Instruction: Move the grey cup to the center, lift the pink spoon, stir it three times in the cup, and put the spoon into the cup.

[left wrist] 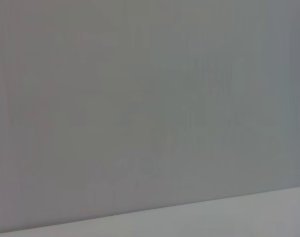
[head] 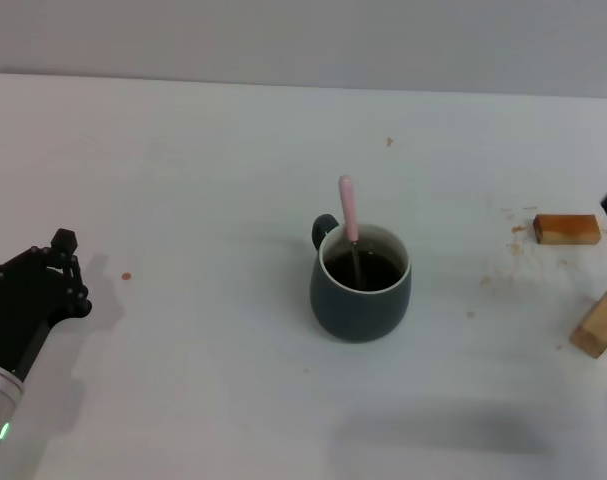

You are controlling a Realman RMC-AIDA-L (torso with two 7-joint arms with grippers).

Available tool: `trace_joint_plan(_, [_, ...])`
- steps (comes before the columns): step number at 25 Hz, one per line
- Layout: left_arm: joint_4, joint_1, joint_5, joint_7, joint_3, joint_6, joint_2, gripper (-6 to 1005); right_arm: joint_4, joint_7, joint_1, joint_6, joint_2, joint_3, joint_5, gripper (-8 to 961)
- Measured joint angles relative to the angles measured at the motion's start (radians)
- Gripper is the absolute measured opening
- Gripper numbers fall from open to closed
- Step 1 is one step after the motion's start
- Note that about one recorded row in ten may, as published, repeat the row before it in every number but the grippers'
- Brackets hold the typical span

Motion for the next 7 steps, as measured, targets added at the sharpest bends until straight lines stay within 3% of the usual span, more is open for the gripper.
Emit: trace_joint_plan(7, [0.000, -0.001, 0.000, 0.004, -0.006, 0.001, -0.001, -2, -0.044, -0.004, -0.018, -0.079, 0.007, -0.051, 0.002, 789])
